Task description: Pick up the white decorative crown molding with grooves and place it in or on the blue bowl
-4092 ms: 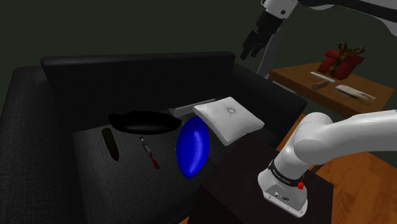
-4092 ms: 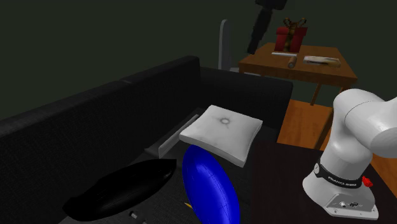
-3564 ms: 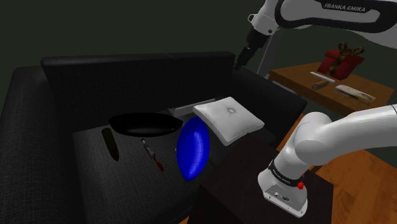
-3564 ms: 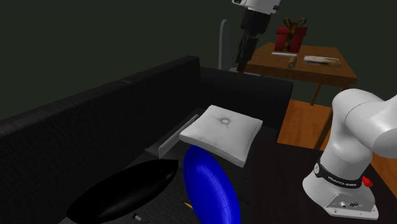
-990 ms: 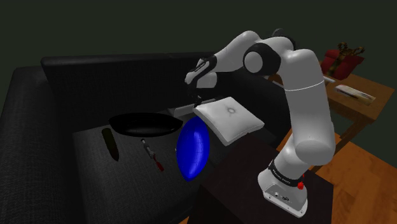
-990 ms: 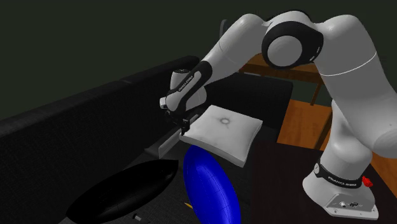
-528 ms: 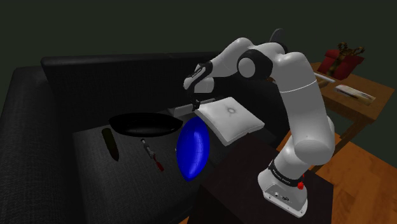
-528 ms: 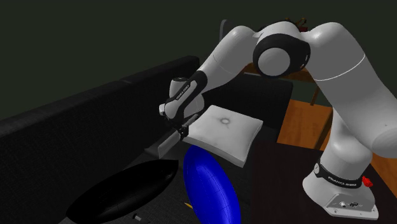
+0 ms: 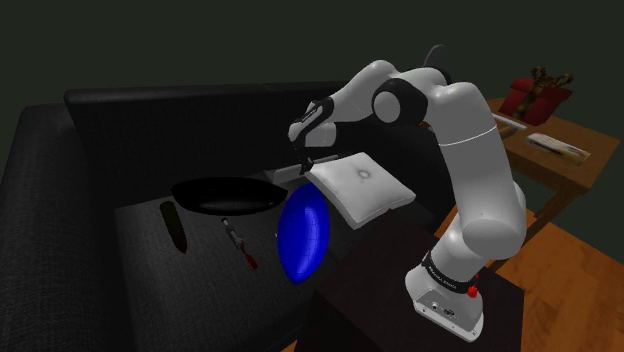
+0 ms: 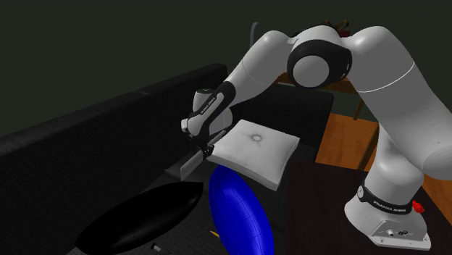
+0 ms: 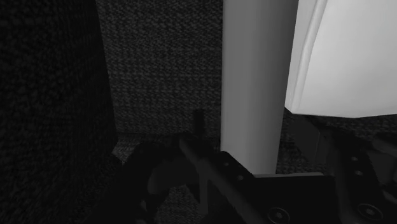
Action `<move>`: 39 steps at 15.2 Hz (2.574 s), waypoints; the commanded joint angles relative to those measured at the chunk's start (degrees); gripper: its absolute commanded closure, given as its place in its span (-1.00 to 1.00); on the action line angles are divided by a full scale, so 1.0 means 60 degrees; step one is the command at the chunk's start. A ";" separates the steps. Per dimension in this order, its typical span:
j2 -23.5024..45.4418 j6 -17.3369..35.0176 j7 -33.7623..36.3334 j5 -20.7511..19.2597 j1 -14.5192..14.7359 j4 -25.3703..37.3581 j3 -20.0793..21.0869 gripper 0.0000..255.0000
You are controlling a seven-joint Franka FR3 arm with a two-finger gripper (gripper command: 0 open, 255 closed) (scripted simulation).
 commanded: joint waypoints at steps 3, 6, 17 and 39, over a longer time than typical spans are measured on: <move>-0.0002 0.0001 -0.0003 0.0000 -0.0004 -0.0008 -0.0003 1.00; 0.0001 -0.0007 0.0000 -0.0003 -0.0004 0.0003 -0.0005 1.00; -0.0795 -0.0586 0.0216 -0.0290 0.0246 -0.0232 -0.0337 1.00; -0.2661 -0.2476 0.0887 -0.1240 0.0803 -0.0172 -0.1128 1.00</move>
